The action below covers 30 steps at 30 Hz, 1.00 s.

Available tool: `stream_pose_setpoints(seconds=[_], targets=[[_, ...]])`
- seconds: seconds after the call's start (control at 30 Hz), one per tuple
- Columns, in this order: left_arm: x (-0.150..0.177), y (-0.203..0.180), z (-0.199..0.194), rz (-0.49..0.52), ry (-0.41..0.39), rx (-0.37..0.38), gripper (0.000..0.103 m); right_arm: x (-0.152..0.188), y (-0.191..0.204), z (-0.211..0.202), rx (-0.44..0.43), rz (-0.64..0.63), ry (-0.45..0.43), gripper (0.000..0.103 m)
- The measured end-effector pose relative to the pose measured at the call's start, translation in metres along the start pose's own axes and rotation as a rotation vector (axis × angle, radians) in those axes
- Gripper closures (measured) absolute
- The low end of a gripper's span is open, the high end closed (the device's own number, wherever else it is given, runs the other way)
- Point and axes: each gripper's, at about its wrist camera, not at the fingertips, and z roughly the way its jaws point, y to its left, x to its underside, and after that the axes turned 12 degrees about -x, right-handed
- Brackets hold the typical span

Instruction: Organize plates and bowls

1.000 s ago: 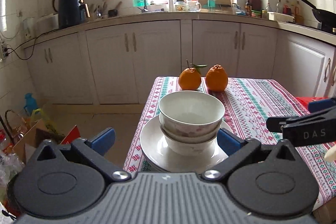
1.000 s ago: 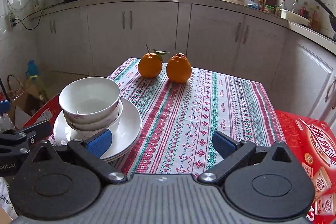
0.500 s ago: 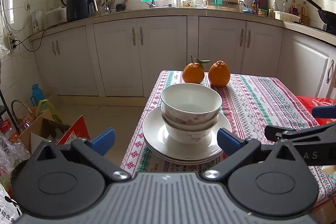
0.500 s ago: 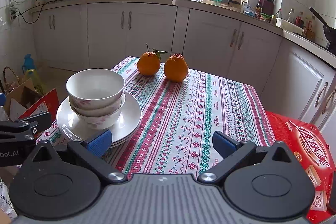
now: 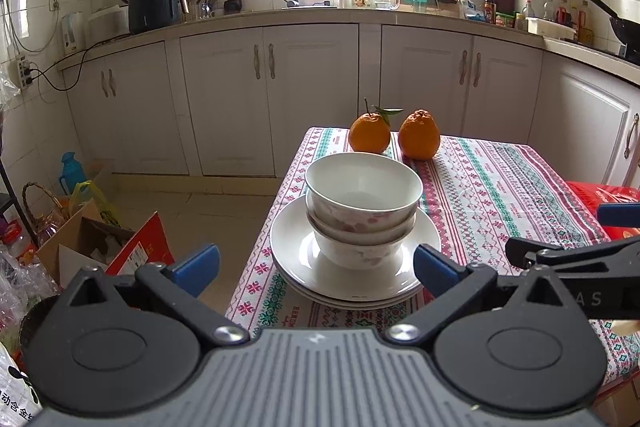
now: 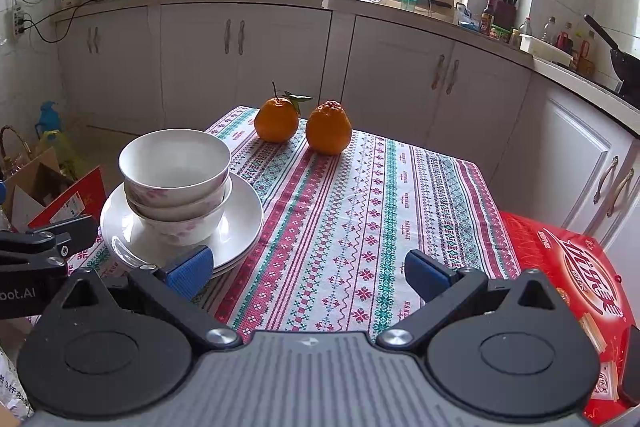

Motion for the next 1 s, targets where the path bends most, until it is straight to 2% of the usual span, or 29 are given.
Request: stream_pose_setpoints(seconds=[1.0], targets=[[-0.0008,-0.0025,-0.0009,-0.015,0.014,-0.005,0.001,0.0012,-0.0034,-0.0012,0.021,0.007,-0.016,0.000]])
